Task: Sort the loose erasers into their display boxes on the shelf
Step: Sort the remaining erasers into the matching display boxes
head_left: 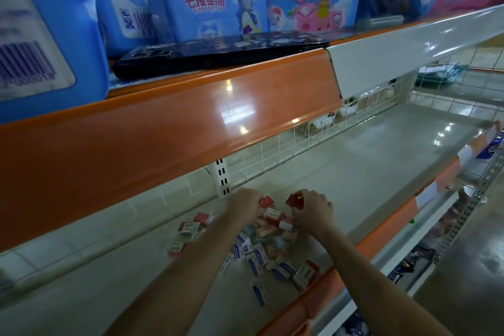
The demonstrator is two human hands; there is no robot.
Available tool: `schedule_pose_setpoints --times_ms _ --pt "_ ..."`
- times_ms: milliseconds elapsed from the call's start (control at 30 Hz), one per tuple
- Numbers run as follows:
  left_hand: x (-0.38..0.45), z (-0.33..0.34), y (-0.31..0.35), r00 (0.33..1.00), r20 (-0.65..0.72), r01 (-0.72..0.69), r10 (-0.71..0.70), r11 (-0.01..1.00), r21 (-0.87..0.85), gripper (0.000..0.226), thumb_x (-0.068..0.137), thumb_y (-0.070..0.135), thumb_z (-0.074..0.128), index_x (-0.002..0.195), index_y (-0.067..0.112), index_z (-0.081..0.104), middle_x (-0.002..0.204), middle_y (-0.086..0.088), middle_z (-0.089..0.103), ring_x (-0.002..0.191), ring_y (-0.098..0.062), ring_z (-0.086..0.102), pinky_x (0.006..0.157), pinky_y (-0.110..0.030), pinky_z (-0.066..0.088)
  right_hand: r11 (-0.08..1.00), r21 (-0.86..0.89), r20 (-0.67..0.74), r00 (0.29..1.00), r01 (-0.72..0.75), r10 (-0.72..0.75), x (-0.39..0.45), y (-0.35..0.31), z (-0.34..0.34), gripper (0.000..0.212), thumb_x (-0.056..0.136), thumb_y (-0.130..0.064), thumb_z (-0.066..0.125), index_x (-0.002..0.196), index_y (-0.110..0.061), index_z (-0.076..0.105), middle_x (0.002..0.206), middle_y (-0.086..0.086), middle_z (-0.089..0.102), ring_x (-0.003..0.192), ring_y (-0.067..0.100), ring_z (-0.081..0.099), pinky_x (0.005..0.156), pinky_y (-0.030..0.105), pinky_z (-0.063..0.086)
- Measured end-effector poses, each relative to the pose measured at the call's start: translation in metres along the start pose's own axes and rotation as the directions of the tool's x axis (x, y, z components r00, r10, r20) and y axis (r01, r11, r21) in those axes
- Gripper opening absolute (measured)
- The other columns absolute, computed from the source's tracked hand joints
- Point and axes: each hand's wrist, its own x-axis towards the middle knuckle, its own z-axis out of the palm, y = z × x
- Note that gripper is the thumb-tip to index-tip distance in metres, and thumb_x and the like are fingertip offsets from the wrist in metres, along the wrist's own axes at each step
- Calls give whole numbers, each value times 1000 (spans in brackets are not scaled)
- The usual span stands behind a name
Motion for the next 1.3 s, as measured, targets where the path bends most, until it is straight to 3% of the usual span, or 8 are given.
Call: schedule_pose_setpoints --times_ms 267,433,600,800,933,1067,1200,1300 --pt "-1 -3 6 998 46 -38 36 998 55 31 80 14 64 111 11 62 106 -7 63 101 -22 58 81 -30 46 935 353 -6 1000 25 -25 -21 -6 -11 23 86 -18 61 107 -11 53 97 0 57 89 16 54 74 25 42" --pt "-24 -11 -2 998 -66 -29 14 971 -235 39 81 24 69 118 16 59 111 1 61 101 -15 57 83 -23 43 891 446 -2 996 83 -91 -40 -2 -26 27 82 -11 67 100 -17 49 89 -6 54 85 13 55 70 18 45" --pt "-74 -30 -11 997 19 68 -70 811 -581 37 83 19 68 118 19 56 117 8 59 108 -9 57 92 -26 46 778 614 26 981 135 -191 -63 -12 -39 36 78 -7 71 102 -24 52 98 -4 61 88 9 64 78 25 54" --pt "-152 -40 -28 973 171 228 -153 592 -773 21 88 12 61 91 33 65 99 -4 68 87 -10 63 78 -21 49 655 751 99 965 88 -243 -106 -38 -27 36 75 2 71 96 -24 58 92 -5 66 81 3 65 68 16 51" --pt "-196 -40 -40 925 291 364 -243 354 -862 13 92 12 56 97 10 68 84 -8 70 77 -12 67 64 -19 50 646 760 164 940 73 -299 -130 -59 -10 37 75 7 69 90 -25 60 79 -15 69 77 -2 64 65 11 47" --pt "-237 -44 -59 872 325 387 -367 111 -915 17 95 12 52 97 6 68 81 -11 72 73 -17 68 58 -21 49 594 804 254 897 12 -362 -152 -84 6 27 78 1 69 88 -24 63 85 -11 68 80 4 64 68 16 49" --pt "-277 -52 -73 822 319 389 -472 56 -920 20 96 15 49 98 7 68 79 -6 71 65 -15 66 55 -20 50 583 811 344 837 -37 -425 -169 -115 21 23 77 -1 71 86 -21 65 89 0 70 89 19 66 79 35 51" --pt "-306 -57 -83 775 317 388 -547 16 -921 18 96 15 50 94 11 68 78 -6 69 58 -14 64 52 -20 51 589 805 404 787 -64 -467 -182 -141 36 29 75 2 71 90 -22 66 90 -3 70 88 16 67 81 37 52"
